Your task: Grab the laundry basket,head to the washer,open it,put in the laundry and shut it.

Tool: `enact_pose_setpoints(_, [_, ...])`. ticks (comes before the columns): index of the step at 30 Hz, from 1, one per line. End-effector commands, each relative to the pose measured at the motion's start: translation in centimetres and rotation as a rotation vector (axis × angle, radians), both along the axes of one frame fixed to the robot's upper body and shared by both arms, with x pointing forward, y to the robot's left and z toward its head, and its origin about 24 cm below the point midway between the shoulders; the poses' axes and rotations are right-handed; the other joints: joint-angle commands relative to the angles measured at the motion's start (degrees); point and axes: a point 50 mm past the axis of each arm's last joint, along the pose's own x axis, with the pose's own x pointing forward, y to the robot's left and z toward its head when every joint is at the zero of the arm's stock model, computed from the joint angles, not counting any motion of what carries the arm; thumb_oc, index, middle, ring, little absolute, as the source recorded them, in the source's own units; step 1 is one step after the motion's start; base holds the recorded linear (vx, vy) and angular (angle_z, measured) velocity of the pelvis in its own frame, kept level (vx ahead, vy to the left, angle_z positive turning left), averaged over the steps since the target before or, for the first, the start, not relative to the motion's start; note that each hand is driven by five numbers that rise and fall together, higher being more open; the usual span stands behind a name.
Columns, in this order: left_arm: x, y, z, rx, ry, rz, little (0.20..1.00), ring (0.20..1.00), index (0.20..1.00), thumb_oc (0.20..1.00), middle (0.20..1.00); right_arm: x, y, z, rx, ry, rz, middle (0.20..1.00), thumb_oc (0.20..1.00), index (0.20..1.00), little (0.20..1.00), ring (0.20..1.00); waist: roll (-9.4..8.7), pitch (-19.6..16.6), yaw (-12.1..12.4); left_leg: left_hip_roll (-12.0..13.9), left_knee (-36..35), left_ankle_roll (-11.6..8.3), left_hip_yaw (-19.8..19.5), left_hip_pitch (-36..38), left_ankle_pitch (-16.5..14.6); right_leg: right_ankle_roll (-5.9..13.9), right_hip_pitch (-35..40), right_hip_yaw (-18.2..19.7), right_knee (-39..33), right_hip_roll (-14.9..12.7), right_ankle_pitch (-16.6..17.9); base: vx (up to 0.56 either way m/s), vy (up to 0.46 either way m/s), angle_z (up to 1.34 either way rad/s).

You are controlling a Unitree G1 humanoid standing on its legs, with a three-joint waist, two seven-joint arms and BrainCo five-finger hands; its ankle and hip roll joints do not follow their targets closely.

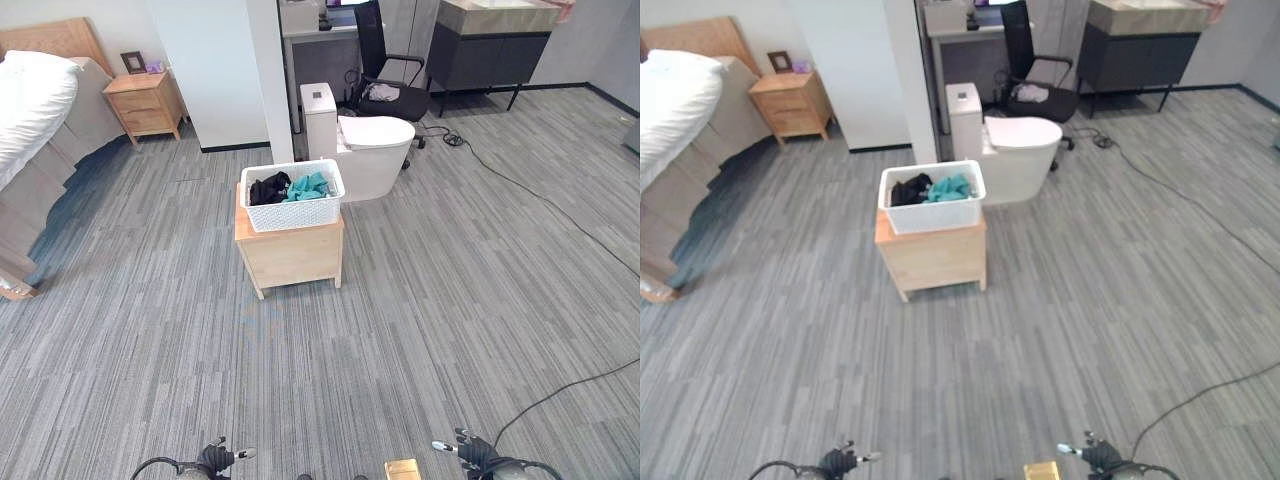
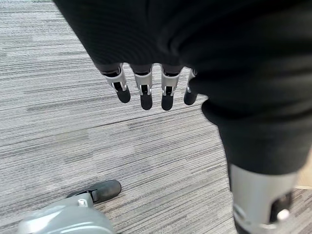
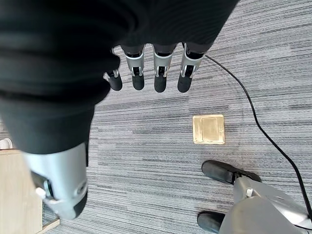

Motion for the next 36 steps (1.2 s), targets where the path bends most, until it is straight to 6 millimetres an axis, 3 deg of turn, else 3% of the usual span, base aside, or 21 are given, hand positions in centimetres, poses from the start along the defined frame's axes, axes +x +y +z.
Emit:
enact_pose_setpoints(1, [2.1, 0.9, 0.8, 0.066, -0.042, -0.049, 1.0, 1.0, 1.0, 1.0, 1.0, 0.3, -0.7, 0.4, -0.018, -0.043, -0.016, 1.0, 1.0, 1.0, 1.0, 1.0, -1.71, -1.2, 1.4, 0.4, -0.8, -2.82, -0.4, -1.5, 1.2, 7.53, -0.5, -0.9, 0.0, -4.8, 4.1, 0.0, 0.0, 0.0])
enact_pose_setpoints(7, [3.5, 0.3, 1.2, 0.052, -0.093, -0.037, 1.0, 1.0, 1.0, 1.0, 1.0, 0.1, 0.0, 0.2, 0.007, -0.046, -0.036, 1.0, 1.0, 1.0, 1.0, 1.0, -2.1, -0.3, 1.4, 0.3, -0.8, -3.17, 0.2, -2.3, 1.7, 8.03, -0.9, -2.9, 0.3, -5.6, 4.3, 0.0, 0.025, 0.09])
enact_pose_setpoints(21, [6.1, 0.7, 2.6, 0.102, -0.199, -0.111, 1.0, 1.0, 1.0, 1.0, 1.0, 1.1, 2.1, -0.1, 0.069, -0.048, 0.06, 1.0, 1.0, 1.0, 1.0, 1.0, -2.79, 2.8, 2.8, -1.0, -0.8, -0.41, -0.1, -2.6, 1.1, 8.59, -5.9, -2.0, 10.0, -7.1, 1.8, 0.02, 0.067, 0.03])
enact_pose_setpoints(31, [6.0, 0.4, 2.5, 0.11, -0.187, -0.151, 1.0, 1.0, 1.0, 1.0, 1.0, 0.4, 2.8, -0.5, 0.082, -0.022, 0.088, 1.0, 1.0, 1.0, 1.0, 1.0, -3.79, 2.9, 3.3, -1.8, -0.2, 0.39, 0.9, -3.0, 0.0, 9.44, -5.7, -2.2, 9.3, -7.8, 2.3, 0.04, 0.04, -0.01])
enact_pose_setpoints(36, [6.1, 0.2, 2.6, 0.108, -0.194, -0.188, 1.0, 1.0, 1.0, 1.0, 1.0, 0.1, 2.6, -0.6, 0.09, -0.015, 0.065, 1.0, 1.0, 1.0, 1.0, 1.0, -3.45, 3.3, 2.8, -2.3, -0.6, 1.44, 1.0, -2.2, -0.3, 10.7, -10.0, -1.6, 18.4, -9.1, 4.3, 0.03, 0.121, -0.1])
